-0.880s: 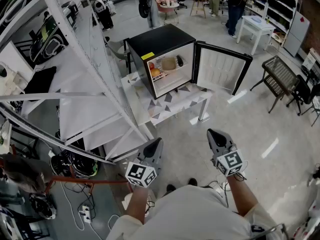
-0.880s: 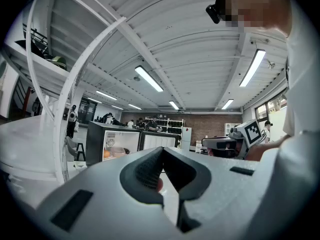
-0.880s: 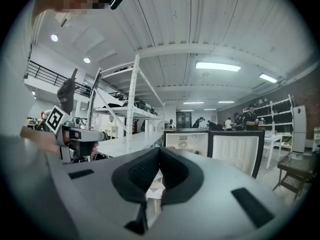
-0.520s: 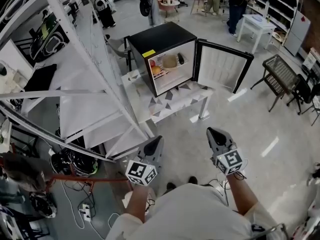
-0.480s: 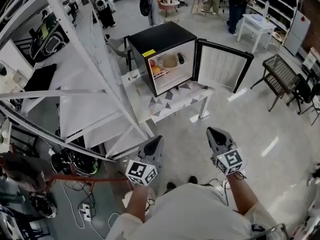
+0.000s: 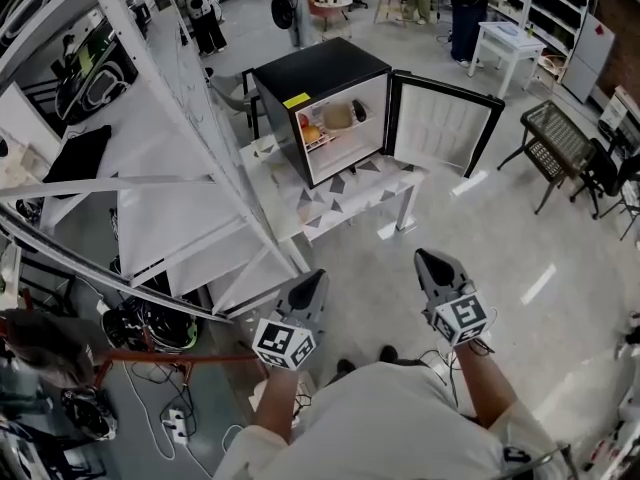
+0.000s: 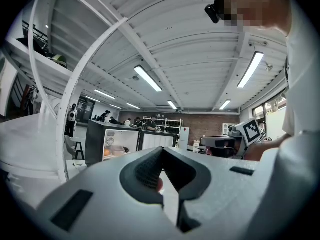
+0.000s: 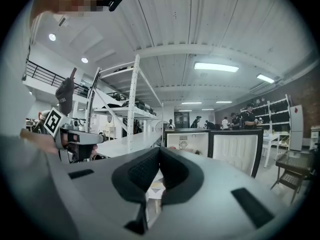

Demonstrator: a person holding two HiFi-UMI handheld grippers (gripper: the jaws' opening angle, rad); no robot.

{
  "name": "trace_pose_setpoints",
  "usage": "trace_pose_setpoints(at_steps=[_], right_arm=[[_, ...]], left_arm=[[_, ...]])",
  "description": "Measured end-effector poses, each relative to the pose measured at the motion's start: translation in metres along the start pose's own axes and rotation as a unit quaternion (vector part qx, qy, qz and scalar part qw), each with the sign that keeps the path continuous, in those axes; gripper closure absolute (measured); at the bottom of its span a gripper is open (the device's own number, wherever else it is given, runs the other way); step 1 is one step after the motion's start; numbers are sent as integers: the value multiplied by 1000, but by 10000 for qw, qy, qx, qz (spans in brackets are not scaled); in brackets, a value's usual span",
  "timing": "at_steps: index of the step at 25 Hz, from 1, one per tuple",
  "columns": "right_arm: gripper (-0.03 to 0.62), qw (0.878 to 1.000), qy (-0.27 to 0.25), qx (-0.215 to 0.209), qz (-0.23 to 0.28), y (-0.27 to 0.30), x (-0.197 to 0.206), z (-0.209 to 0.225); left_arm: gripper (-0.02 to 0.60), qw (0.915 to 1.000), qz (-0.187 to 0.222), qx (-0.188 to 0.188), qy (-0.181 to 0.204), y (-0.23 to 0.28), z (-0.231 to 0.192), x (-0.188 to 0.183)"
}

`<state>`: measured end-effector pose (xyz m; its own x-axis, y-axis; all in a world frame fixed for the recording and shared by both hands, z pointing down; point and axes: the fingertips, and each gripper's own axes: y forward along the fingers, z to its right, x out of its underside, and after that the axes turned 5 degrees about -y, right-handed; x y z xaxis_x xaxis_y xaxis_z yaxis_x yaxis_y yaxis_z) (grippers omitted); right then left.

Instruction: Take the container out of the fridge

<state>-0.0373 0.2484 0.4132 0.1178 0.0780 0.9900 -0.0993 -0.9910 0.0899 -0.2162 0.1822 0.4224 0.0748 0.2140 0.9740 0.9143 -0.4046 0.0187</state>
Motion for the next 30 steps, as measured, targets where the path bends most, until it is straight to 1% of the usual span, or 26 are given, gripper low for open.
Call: trace_pose_setpoints(at_steps=[5, 11, 14, 18, 23, 30], right_arm=[[589, 9999, -88, 131, 11, -1, -4, -12], [589, 9994, -62, 339, 17, -4, -2, -24], [589, 9991, -22, 425, 45, -6, -3, -28], [589, 9991, -57, 416, -72, -7, 4, -34], [589, 9990, 39, 427, -131, 2, 13, -24], [589, 9993, 138, 337, -119, 35, 23, 11]], left_arm=[[580, 9999, -29, 104, 7, -11, -4, 5], [580, 9992, -130, 390, 23, -23, -5, 12], [580, 9987, -163, 475, 37, -25, -7, 15], [580, 9986, -139, 512, -90, -24, -10, 17], [580, 9984, -237, 503, -134, -9, -16, 22], [580, 9987, -304, 385, -148, 29, -33, 22]])
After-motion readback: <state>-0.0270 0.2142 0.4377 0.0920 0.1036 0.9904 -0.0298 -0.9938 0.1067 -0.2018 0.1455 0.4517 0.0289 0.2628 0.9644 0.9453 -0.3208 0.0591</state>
